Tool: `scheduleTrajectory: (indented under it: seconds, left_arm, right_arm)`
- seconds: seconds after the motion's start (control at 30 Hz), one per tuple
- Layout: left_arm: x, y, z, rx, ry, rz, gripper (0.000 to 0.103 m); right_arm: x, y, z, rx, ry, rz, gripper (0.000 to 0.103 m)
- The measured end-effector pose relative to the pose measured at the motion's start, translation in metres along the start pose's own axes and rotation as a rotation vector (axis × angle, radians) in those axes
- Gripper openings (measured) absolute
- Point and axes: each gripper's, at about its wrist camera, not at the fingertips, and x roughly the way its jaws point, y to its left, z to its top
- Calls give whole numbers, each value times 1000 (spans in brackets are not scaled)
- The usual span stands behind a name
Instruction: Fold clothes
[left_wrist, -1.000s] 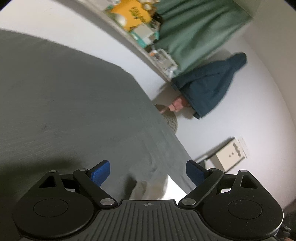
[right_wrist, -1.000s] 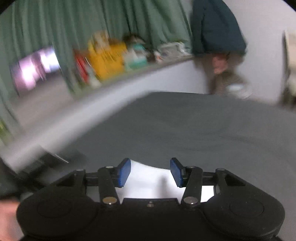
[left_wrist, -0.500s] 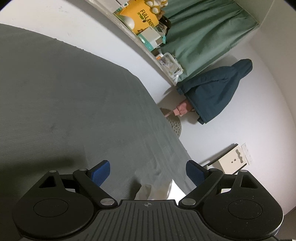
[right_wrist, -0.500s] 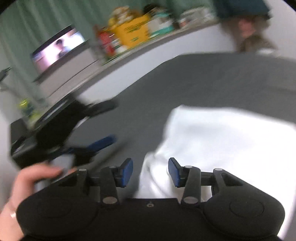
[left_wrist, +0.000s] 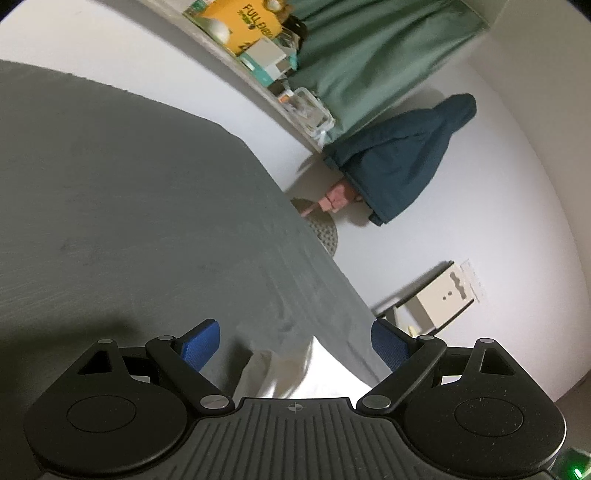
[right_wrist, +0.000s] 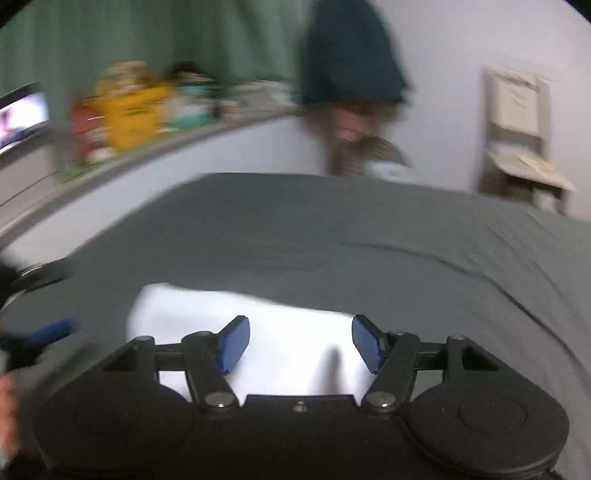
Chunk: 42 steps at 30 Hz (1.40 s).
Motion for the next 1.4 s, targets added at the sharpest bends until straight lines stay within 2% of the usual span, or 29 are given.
scheduleTrajectory:
  seconds: [0.03, 0.1, 0.13, 0.2, 0.3, 0.4, 0.47, 0.5, 0.57, 0.6, 0.7, 0.8, 0.87, 0.97, 1.03, 1.1, 1.17, 1.27, 1.33, 1.4]
  left_arm:
    - [-2, 0, 0, -3, -6, 8, 90]
    - [-6, 3, 1, -18, -24, 31, 90]
    - [-8, 5, 2, -29, -35, 44, 90]
    - [-11, 9, 3, -48, -55, 69, 90]
    - [-14, 13, 4, -60, -66, 86, 90]
    - [-13, 13, 3, -54, -58, 88, 90]
    - [-15, 14, 2, -55, -58, 87, 90]
    - [-16, 15, 2, -58, -60, 86, 90]
    - [-17, 15, 3, -65, -67, 86, 90]
    - [-18, 15, 3, -68, -68, 88, 90]
    - [-20, 15, 2, -71, -70, 90, 90]
    - [-21, 13, 1, -72, -73, 88, 90]
    - [-20, 13, 2, -77, -75, 88, 90]
    - [-22, 15, 2, -87, -81, 90, 90]
    - [-24, 17, 4, -98, -91, 94, 90]
    - [-24, 19, 4, -107, -91, 94, 90]
    - [-22, 18, 3, -107, -71, 92, 90]
    - [-17, 13, 1, -84, -33, 90, 90]
    - [-16, 8, 1, -59, -16, 86, 90]
    - [-15, 6, 2, -46, 1, 89, 90]
  right_arm:
    - [6, -2, 0, 25, 18, -12, 59]
    - [24, 10, -5, -15, 52, -18, 60]
    - [33, 22, -10, -44, 60, -20, 64]
    - [45, 45, -17, -105, 55, -59, 82]
    - [62, 72, -24, -221, 72, -113, 100]
    - [71, 84, -27, -333, 94, -152, 102]
    - [63, 84, -18, -333, 106, -144, 98]
    - [55, 85, -13, -331, 74, -133, 91]
    - [40, 97, -9, -351, -12, -91, 91]
    - [39, 107, -7, -382, -20, -67, 92]
    - [55, 132, -13, -466, 31, -42, 92]
    - [86, 155, -28, -525, 87, -71, 95]
    - [99, 169, -36, -528, 108, -41, 95]
    - [107, 163, -29, -405, 128, 27, 95]
    - [97, 142, -15, -248, 117, 128, 95]
    - [76, 120, -3, -143, 75, 217, 94]
    - [50, 99, -1, -121, 51, 241, 94]
    - [16, 84, -19, -232, 41, 234, 94]
    - [2, 94, -47, -354, 59, 218, 94]
    - [5, 111, -75, -439, 90, 170, 94]
